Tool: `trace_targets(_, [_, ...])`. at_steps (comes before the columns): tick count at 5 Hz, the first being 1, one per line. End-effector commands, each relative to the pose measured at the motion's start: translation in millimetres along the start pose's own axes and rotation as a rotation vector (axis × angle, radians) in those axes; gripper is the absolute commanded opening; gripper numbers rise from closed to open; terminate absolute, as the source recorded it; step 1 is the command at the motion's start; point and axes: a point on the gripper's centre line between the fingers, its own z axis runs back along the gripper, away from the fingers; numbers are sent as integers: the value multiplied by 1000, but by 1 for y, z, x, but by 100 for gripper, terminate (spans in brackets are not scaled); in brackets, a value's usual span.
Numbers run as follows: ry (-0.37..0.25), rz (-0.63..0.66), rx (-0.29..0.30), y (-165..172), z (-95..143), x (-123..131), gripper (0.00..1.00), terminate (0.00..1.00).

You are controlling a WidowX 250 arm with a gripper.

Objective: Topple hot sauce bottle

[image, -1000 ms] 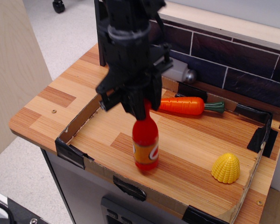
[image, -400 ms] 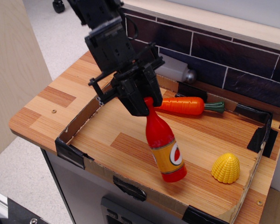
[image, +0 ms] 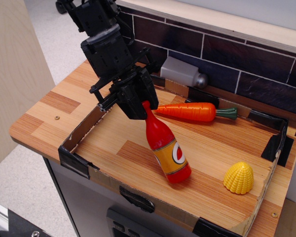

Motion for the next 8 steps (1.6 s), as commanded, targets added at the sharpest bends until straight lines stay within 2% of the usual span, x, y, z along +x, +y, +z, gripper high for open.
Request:
trace_targets(1, [-314,15,-29,-14,5,32,0,0])
trace_targets(2, [-455,-93,-4,-12,-8,49,0,0])
trace_targets(3, [-445,-137,15,-11,-19,61,0,0])
trace_targets(4, [-394,-160,41,-10,-20,63,0,0])
trace_targets(5, [-300,-186,73,-9,-9,57,100,0])
trace_targets(6, [-306,-210,47,-10,3,49,100,0])
trace_targets(7, [-312,-264,-33,-7,26,30,100,0])
trace_targets(8, [-322,-306,-59,-7,46,13,100,0])
